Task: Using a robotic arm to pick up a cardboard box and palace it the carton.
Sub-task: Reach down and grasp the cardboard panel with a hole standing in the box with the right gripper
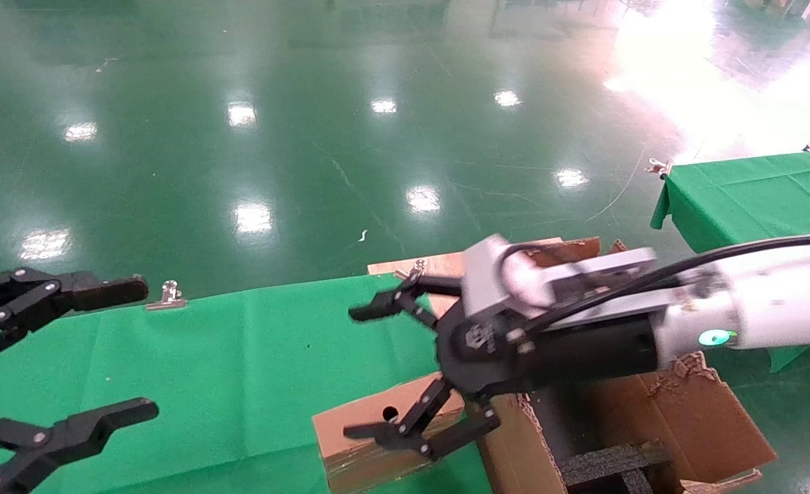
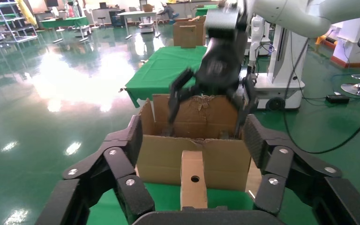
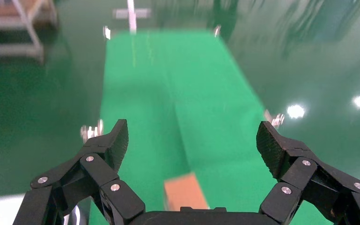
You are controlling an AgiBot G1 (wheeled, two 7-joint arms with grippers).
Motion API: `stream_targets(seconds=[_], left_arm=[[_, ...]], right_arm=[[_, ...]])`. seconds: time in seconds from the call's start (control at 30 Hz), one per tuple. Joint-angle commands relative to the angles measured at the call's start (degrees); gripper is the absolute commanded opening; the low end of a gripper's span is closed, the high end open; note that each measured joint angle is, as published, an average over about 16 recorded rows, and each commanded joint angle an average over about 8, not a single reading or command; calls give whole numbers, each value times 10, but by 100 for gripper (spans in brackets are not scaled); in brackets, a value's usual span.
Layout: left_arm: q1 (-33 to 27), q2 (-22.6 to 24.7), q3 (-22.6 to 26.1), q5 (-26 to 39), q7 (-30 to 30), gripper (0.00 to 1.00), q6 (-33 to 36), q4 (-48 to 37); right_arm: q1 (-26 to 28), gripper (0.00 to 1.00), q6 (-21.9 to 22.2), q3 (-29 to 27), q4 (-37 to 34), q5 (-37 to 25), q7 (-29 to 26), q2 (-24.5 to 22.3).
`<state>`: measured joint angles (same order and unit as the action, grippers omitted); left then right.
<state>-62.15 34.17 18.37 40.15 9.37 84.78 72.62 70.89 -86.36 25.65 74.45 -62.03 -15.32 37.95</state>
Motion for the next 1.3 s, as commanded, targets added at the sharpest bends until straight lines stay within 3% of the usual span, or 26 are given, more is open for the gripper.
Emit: stream_targets(seconds=[0.03,0.67,0.7,0.87,0.9,0.97,1.13,1.2,1.3], left_arm=[[0,0,0,0,0,0,0,0],[0,0,0,0,0,1,0,0],[0,0,0,0,0,4,0,0],[0,0,0,0,0,66,0,0],[0,0,0,0,0,79,0,0],[0,0,0,0,0,100,0,0],[0,0,0,0,0,100,0,0],[0,0,0,0,0,100,0,0],[0,0,0,0,0,100,0,0]], right_arm=[[20,100,-3,20,0,-41,-11,9],[126,100,-27,164,-38,-300,51,123],[130,100,-27,171,-37,-311,55,128],[144,99,-27,195,-32,-345,67,147],[146,92,-26,198,-32,-348,68,150],[149,68,-25,203,-33,-353,69,155],[153,7,-24,208,-35,-359,68,161],[153,0,-24,208,-36,-358,68,161],[153,0,-24,207,-35,-357,68,160]])
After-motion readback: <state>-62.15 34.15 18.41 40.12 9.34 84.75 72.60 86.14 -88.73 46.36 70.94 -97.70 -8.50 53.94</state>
